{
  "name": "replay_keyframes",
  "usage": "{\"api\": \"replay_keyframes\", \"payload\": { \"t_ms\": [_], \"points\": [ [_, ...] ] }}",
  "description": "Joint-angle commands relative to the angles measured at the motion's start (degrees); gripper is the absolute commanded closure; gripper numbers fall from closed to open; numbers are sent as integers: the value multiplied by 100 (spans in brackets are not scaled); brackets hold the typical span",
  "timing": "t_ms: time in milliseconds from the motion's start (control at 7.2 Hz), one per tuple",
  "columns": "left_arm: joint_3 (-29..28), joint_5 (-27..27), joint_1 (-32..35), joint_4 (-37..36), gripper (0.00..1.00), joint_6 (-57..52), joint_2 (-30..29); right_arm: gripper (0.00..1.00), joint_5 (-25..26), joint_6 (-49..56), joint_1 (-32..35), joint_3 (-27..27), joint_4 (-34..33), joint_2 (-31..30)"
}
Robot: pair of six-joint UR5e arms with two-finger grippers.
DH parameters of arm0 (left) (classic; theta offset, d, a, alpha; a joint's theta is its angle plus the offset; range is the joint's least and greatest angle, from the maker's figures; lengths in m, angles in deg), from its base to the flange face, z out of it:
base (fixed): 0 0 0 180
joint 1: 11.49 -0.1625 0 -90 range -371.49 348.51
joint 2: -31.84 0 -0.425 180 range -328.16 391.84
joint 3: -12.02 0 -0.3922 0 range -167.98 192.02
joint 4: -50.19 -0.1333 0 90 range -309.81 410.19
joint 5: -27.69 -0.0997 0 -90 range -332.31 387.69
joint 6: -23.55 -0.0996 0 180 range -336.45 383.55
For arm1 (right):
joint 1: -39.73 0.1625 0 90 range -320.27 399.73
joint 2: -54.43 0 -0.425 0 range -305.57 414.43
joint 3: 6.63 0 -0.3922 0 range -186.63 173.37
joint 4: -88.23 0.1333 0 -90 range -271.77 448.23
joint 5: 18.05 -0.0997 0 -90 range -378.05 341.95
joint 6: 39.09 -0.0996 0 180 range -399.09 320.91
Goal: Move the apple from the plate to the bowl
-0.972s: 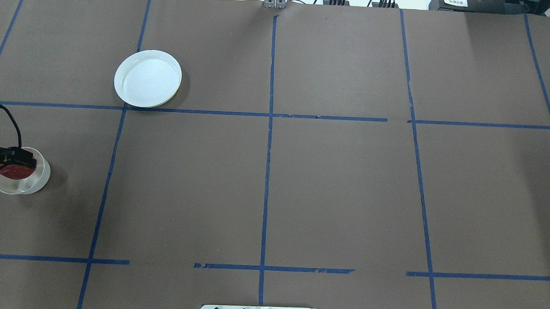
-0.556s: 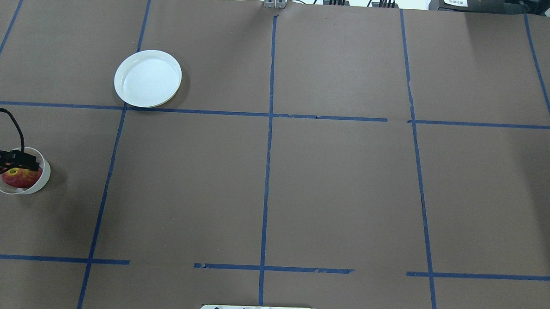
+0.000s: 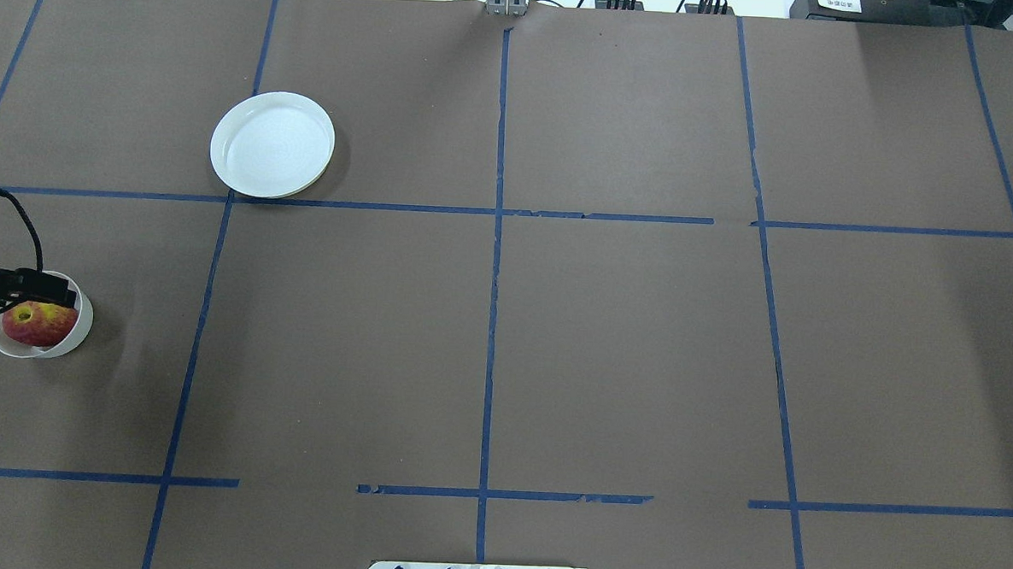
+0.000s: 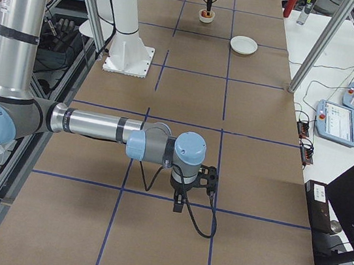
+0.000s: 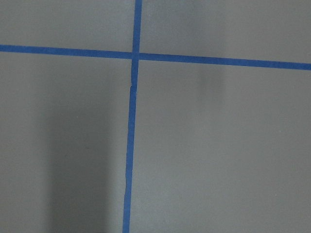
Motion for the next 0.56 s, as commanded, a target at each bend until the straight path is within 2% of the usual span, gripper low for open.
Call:
{"api": "replay_keyframes", "payload": {
  "t_ms": [0,139,417],
  "points": [
    [183,419,543,-110,1,-1065,224,0,0,0,0,0,0,0],
    [149,587,1148,-476,1,-2029,234,0,0,0,0,0,0,0],
    [183,597,2369,-1940,1,-4207,226,0,0,0,0,0,0,0]
  ]
}}
